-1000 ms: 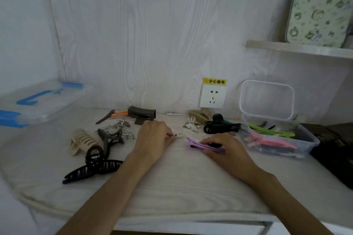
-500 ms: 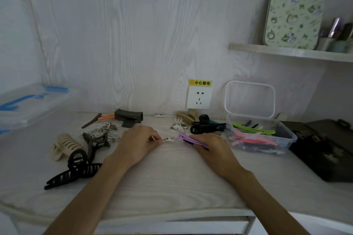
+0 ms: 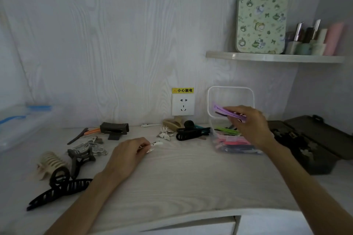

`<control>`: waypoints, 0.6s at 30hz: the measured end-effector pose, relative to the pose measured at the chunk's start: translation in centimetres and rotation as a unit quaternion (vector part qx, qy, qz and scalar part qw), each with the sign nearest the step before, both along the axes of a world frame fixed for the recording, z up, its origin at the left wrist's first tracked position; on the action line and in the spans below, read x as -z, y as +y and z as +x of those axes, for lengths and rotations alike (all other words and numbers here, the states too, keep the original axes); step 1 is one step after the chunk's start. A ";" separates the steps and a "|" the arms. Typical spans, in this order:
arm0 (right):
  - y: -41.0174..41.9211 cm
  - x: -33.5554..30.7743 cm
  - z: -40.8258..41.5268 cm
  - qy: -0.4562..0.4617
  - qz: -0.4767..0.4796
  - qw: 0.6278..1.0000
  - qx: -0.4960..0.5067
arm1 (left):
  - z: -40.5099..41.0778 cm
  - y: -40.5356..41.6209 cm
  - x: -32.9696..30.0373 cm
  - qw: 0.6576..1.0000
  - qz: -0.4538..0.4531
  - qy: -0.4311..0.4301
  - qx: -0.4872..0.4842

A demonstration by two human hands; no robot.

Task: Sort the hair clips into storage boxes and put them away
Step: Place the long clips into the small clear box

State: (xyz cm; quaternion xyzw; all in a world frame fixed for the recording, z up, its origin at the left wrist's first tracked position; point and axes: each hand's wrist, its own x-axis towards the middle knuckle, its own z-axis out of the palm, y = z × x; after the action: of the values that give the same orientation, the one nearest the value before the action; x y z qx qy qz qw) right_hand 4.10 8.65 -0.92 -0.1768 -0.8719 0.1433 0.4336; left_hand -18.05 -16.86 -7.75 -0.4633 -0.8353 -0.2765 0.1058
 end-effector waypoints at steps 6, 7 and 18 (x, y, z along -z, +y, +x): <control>2.9 0.4 1.6 -0.187 -0.147 0.971 -0.006 | 2.4 3.6 -1.8 0.994 0.051 -0.068 0.062; 3.0 0.7 1.9 -0.169 -0.147 0.975 0.002 | 3.2 4.9 -2.6 0.992 0.072 -0.069 0.078; 2.3 1.1 5.4 -0.053 -0.085 0.987 0.124 | 12.6 19.4 -6.9 0.978 0.056 -0.018 0.200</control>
State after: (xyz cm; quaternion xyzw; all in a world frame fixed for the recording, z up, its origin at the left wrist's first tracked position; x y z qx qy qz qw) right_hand 9.49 10.97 -2.05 -0.3267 -0.8496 0.1525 0.3849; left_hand -5.46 2.51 -0.84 -0.6094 -0.7108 -0.3463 0.0594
